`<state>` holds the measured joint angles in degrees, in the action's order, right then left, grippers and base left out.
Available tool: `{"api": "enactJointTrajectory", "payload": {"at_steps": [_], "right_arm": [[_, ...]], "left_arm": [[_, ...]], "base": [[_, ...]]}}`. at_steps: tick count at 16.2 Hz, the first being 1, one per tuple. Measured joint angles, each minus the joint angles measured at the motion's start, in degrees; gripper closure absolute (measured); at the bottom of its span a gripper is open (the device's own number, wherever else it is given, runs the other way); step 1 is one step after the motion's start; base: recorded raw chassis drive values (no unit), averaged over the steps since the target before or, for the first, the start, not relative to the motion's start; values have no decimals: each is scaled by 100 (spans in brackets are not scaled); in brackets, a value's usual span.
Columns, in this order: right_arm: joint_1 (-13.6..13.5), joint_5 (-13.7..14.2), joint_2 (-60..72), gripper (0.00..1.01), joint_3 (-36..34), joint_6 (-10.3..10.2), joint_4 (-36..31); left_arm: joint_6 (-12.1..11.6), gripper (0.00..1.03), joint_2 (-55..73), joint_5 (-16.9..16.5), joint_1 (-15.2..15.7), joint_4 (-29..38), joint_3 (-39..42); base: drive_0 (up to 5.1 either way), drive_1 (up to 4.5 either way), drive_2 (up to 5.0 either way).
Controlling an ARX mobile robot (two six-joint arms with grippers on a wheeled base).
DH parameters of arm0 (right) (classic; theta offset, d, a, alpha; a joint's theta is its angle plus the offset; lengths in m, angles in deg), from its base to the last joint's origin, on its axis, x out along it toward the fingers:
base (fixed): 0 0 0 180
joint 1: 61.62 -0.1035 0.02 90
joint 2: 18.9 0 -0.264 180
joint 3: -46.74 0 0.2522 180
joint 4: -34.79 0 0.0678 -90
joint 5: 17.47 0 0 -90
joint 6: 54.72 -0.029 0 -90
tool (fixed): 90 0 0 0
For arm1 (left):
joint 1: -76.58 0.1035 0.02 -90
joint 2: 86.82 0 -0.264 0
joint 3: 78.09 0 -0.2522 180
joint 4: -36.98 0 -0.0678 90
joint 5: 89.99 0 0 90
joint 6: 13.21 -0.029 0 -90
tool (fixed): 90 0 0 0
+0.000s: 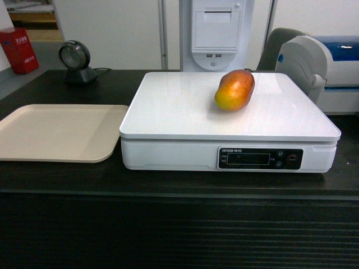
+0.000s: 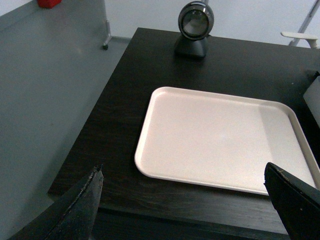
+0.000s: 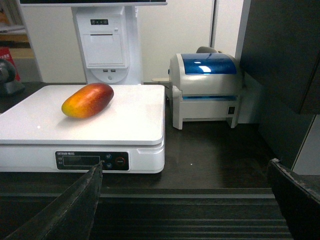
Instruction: Place dark red mango on scale at checkout
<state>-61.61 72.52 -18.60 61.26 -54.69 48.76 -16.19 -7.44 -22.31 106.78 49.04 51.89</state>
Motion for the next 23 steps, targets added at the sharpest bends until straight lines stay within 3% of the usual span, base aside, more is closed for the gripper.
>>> {"api": "enactJointTrajectory", "payload": {"at_steps": [1,2,3,7,10,11,15,17,18,19,23], "right_arm": [[0,0,0,3,0,0,0],[0,4,0,3,0,0,0],[0,-2,0,3,0,0,0],[0,2,0,3,0,0,0],[0,0,0,3,0,0,2],[0,0,0,3,0,0,0],[0,0,0,3,0,0,0],[0,0,0,3,0,0,0],[0,2,0,3,0,0,2],[0,-2,-2,3,0,0,4],[0,0,0,3,0,0,0]], "left_arm": [[52,8,13,-160,48,592,186],[153,18,-55,-444,-17,1650,634],[192,29,-361,-396,-275,2229,1198],[256,56,-1379,57,-944,2297,1976],[262,96,-2328,763,-1543,1939,2677],[269,101,-2588,901,-1700,1832,2798],[278,101,-3847,1488,-2284,1073,3279],[278,101,-4151,1690,-2490,1110,3534],[289,101,-4365,2149,-2892,761,3571],[282,101,-4747,2153,-3064,551,3569],[284,101,-5464,2236,-3012,-140,3571]], "base": [[0,0,0],[0,0,0],[0,0,0],[0,0,0],[0,0,0],[0,0,0],[0,0,0],[0,0,0],[0,0,0],[0,0,0],[0,0,0]]}}
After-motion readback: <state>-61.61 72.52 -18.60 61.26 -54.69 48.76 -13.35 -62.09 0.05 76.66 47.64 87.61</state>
